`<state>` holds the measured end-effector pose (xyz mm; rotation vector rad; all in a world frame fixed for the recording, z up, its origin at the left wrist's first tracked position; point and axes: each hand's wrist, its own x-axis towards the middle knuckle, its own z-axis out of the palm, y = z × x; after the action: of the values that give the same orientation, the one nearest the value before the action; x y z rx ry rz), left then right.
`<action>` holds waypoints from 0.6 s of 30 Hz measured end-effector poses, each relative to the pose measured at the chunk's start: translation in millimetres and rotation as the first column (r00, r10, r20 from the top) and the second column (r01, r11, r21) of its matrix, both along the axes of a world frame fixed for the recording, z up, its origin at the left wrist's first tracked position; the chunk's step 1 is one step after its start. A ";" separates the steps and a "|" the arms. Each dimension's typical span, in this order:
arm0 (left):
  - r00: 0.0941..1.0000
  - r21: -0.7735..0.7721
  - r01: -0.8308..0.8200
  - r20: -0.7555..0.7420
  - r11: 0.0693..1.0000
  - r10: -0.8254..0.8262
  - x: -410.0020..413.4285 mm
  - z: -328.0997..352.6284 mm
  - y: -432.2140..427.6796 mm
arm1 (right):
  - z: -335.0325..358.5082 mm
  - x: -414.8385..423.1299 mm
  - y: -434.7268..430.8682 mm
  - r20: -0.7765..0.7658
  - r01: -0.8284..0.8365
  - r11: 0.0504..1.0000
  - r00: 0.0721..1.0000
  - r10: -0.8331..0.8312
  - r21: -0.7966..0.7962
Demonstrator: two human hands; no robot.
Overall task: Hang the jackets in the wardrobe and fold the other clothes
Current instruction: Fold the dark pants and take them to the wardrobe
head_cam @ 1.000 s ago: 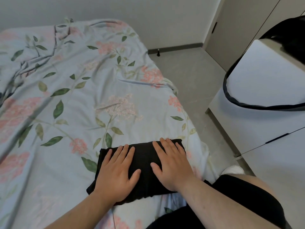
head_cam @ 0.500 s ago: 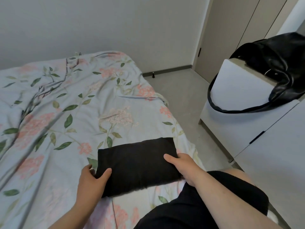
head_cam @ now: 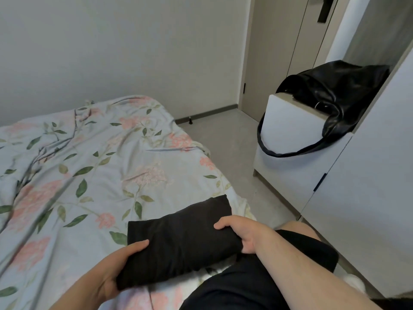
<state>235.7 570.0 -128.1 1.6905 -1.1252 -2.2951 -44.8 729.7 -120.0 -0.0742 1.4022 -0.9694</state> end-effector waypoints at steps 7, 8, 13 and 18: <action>0.963 -0.153 0.040 -0.259 0.987 -0.079 -28.7 33.1 4.6 | 28.1 2.5 29.4 0.038 0.281 0.921 0.959 -0.282 -0.269; 0.950 -0.178 0.060 -0.291 0.982 -0.111 -36.9 39.6 5.3 | 34.5 -1.6 40.1 0.035 0.317 0.895 0.946 -0.322 -0.313; 0.865 -0.273 0.207 -0.397 0.940 -0.306 -112.5 77.5 31.0 | 74.5 -35.4 118.6 -0.041 0.480 0.756 0.833 -0.552 -0.445; 0.746 -0.355 0.379 -0.430 0.855 -0.509 -216.8 113.7 92.6 | 112.3 -71.5 214.8 -0.216 0.591 0.637 0.626 -0.750 -0.495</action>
<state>18.9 662.7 -14.4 0.6833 -1.7174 -2.4876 -116.3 944.5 -7.7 -0.0206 1.6359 -1.9801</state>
